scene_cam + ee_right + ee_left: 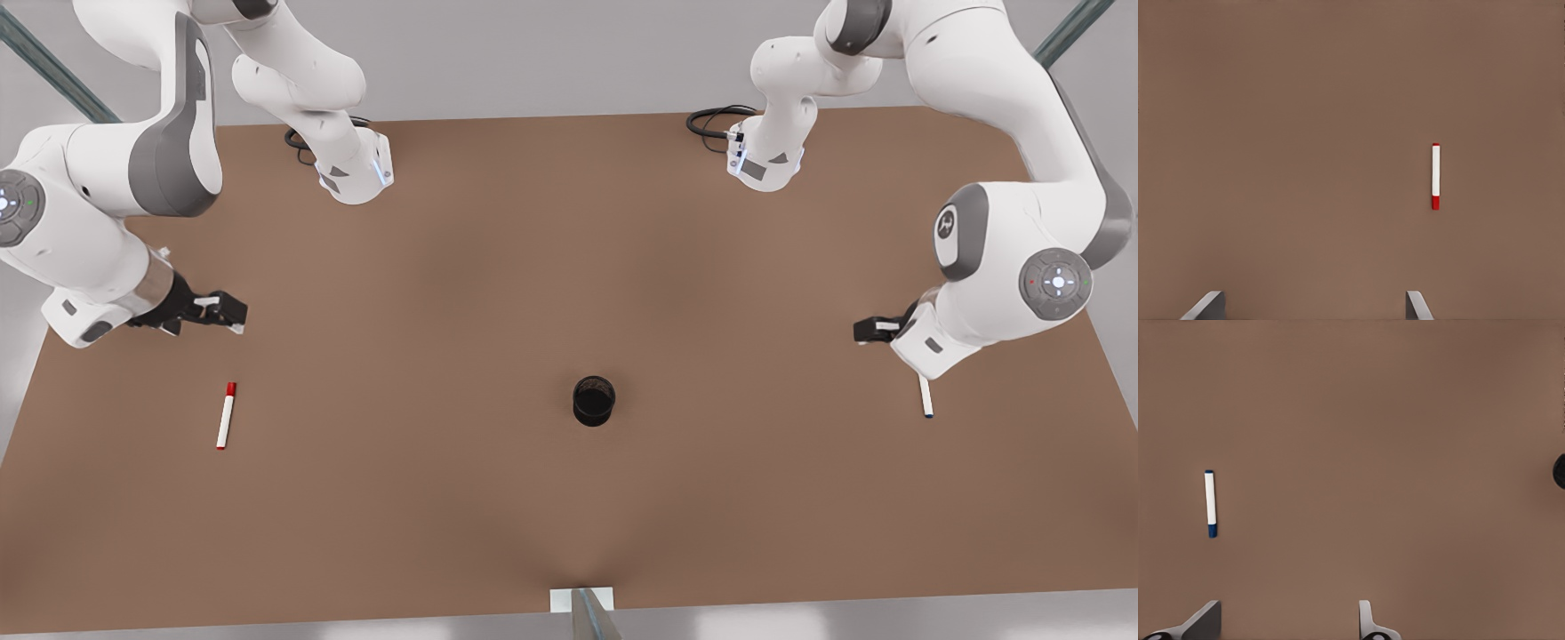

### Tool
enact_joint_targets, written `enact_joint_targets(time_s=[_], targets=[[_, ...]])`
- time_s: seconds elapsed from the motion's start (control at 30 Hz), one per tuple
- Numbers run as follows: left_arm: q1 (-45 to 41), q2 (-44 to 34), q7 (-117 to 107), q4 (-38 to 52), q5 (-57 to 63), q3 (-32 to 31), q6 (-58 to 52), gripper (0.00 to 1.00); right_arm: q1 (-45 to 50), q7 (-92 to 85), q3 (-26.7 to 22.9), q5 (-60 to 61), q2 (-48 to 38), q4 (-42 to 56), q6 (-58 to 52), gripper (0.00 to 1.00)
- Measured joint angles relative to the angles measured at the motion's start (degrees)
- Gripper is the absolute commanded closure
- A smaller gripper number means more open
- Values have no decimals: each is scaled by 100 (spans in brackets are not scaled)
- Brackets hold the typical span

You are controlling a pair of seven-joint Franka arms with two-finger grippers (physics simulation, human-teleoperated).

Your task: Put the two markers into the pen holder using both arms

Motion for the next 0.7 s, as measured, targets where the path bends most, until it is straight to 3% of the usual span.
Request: enact_joint_targets(time_s=[0.07, 0.17, 0.33, 0.5, 0.7], targets=[[90, 40, 19, -3, -3, 0, 117, 0, 0, 7, 0, -1, 2, 1, 91, 0], [1027, 572, 181, -79, -247, 4, 600, 0, 0, 17, 0, -1, 3, 1, 182, 0], [2003, 1204, 805, -1098, -547, 10, 2333, 0, -1, 29, 0, -1, 3, 1, 261, 0], [2349, 1876, 1504, -1190, -614, 22, 3795, 0, 0, 39, 0, -1, 3, 1, 296, 0], [2399, 2309, 2147, -1207, -653, 16, 4707, 0, 15, 47, 18, -7, 34, 10, 339, 0]])
